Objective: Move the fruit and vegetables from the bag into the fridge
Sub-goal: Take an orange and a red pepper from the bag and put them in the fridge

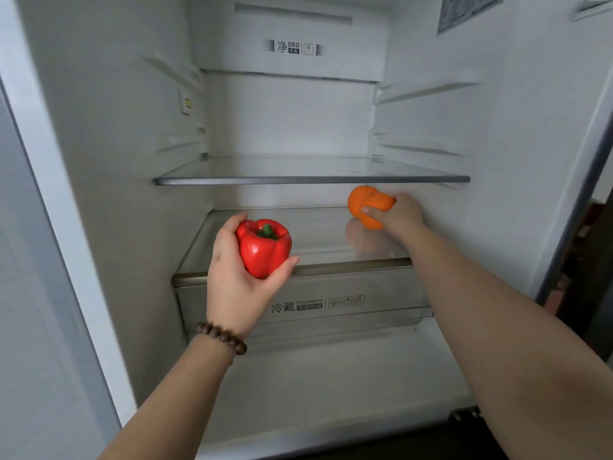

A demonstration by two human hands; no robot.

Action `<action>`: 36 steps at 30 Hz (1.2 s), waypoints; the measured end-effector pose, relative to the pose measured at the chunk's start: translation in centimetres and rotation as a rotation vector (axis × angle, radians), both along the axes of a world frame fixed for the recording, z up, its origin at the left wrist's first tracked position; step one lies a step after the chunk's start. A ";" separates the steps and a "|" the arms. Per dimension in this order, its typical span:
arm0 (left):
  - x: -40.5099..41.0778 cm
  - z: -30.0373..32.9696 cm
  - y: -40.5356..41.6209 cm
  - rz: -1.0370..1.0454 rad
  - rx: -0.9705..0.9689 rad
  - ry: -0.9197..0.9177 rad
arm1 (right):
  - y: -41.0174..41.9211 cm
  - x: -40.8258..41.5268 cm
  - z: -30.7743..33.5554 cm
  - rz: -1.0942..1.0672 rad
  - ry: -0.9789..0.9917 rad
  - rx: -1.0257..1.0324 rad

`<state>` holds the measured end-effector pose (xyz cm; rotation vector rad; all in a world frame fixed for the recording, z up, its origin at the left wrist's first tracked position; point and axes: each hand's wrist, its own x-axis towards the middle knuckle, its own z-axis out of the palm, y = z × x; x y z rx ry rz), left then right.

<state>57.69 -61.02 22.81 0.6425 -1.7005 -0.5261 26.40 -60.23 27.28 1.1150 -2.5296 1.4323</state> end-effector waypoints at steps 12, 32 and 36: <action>-0.1 0.4 1.1 -0.075 0.032 0.108 | 4.9 4.7 -0.9 -0.089 0.214 -0.100; -13.5 21.8 -6.1 -0.490 0.237 -0.179 | 8.0 8.5 -9.0 -0.124 0.662 -0.257; -16.8 22.5 -9.7 -0.380 0.221 -0.335 | 7.7 8.2 -9.4 -0.131 0.692 -0.302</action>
